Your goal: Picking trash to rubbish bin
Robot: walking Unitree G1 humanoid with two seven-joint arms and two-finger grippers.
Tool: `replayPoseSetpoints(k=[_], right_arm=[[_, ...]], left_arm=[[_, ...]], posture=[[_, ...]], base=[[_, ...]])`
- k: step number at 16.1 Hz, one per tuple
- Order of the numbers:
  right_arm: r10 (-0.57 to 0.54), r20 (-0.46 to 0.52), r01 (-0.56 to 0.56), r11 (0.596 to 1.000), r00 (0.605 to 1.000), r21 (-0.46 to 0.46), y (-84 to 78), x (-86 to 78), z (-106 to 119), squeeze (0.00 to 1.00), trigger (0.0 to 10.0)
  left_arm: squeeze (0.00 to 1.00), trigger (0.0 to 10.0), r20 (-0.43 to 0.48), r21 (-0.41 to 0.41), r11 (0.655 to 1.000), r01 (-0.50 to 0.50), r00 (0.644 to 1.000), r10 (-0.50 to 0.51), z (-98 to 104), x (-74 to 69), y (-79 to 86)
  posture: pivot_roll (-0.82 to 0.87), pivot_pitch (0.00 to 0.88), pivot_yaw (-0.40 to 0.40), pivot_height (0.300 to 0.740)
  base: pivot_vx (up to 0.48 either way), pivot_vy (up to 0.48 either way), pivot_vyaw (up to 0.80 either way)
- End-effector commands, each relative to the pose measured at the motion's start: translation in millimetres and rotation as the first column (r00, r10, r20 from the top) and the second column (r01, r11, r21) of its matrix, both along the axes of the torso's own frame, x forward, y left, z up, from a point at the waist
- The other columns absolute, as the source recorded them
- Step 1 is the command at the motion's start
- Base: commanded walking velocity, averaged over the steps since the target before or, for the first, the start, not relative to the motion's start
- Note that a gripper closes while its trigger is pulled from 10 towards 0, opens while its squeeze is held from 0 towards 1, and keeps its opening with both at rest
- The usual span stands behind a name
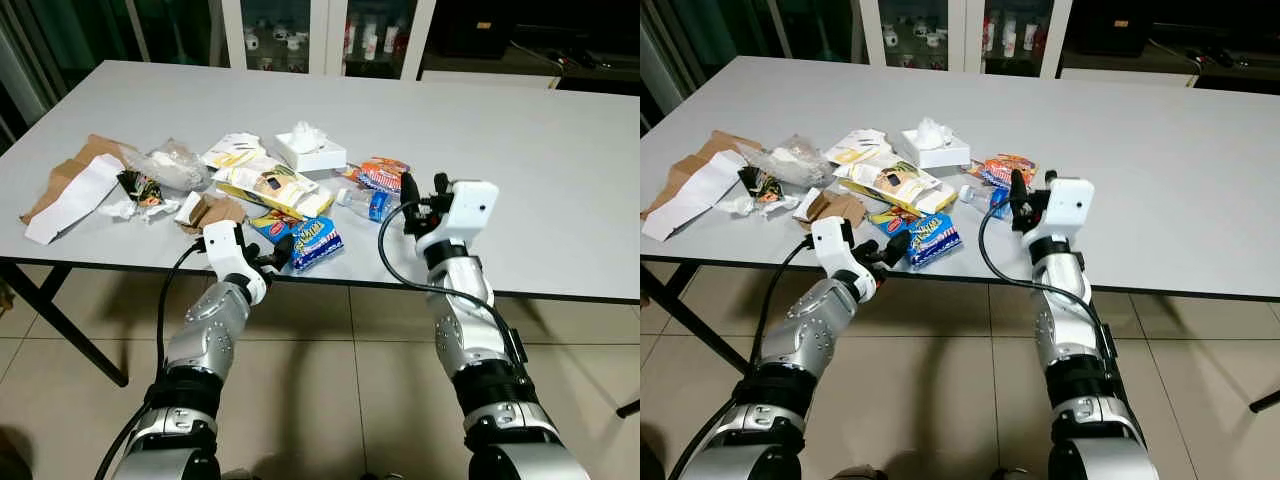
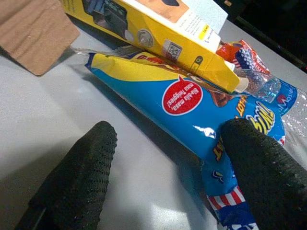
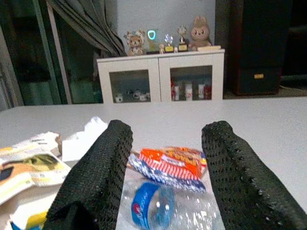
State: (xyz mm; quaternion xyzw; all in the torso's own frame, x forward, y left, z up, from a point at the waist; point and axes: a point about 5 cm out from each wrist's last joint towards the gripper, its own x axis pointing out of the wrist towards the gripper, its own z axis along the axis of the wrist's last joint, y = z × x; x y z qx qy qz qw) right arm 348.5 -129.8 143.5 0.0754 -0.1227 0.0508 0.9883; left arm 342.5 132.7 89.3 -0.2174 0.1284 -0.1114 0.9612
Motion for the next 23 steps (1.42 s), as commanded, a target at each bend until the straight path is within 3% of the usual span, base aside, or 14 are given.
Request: replayPoseSetpoints(k=[1, 7, 14, 18, 19, 20, 21, 23], right_arm=[[-0.004, 0.006, 0.004, 1.000, 1.000, 0.000, 0.2, -1.3, 2.7, 0.00, 10.0], [-0.019, -0.018, 0.019, 1.000, 1.000, 0.002, -2.7, -16.4, -5.6, 0.00, 10.0], [-0.018, -0.061, 0.017, 1.000, 0.998, -0.004, -3.9, -32.8, -11.2, 0.00, 10.0], [-0.011, -0.074, 0.011, 1.000, 0.997, -0.006, -3.4, -35.8, -11.0, 0.00, 10.0], [-0.009, -0.077, 0.009, 1.000, 0.997, -0.006, -3.3, -36.0, -10.8, 0.00, 10.0], [-0.007, -0.079, 0.006, 1.000, 0.997, -0.006, -3.0, -36.1, -10.4, 0.00, 10.0], [-0.004, -0.083, 0.004, 1.000, 0.997, -0.006, -2.7, -36.3, -9.7, 0.00, 10.0], [-0.002, -0.084, 0.002, 1.000, 0.996, -0.004, -2.3, -36.1, -9.5, 0.00, 10.0]], left_arm=[[0.00, 10.0, -0.013, 0.011, 1.000, 0.019, 1.000, -0.019, -1.8, 1.1, -5.1], [0.00, 10.0, -0.049, -0.019, 0.999, 0.036, 0.998, -0.037, -2.3, 9.3, -18.2], [0.00, 10.0, -0.159, -0.083, 0.994, -0.073, 0.986, 0.060, -5.1, 19.5, -38.7], [0.00, 10.0, -0.242, -0.110, 0.984, -0.143, 0.964, 0.113, -8.1, 22.1, -37.8], [0.00, 7.3, -0.275, -0.130, 0.976, -0.173, 0.952, 0.132, -10.7, 21.6, -35.9], [0.00, 1.2, -0.301, -0.155, 0.969, -0.193, 0.943, 0.140, -12.9, 20.9, -35.4], [0.00, 0.0, -0.317, -0.179, 0.962, -0.207, 0.938, 0.143, -14.3, 20.5, -35.7], [0.00, 0.0, -0.327, -0.180, 0.962, -0.207, 0.934, 0.140, -16.0, 19.5, -36.0]], posture=[[0.05, 0.058, -0.015, 0.740], [0.00, 0.115, -0.001, 0.740], [-0.04, 0.160, -0.005, 0.740], [-0.05, 0.162, -0.005, 0.740], [-0.05, 0.163, -0.006, 0.740], [-0.05, 0.161, -0.006, 0.740], [-0.05, 0.160, -0.005, 0.740], [-0.05, 0.159, -0.005, 0.740]], base=[[0.000, 0.000, 0.00], [0.000, 0.000, 0.00], [0.000, 0.000, 0.00], [0.000, 0.000, 0.00], [0.000, 0.000, 0.00], [0.000, 0.000, 0.00], [0.000, 0.000, 0.00], [0.000, 0.000, 0.00]])
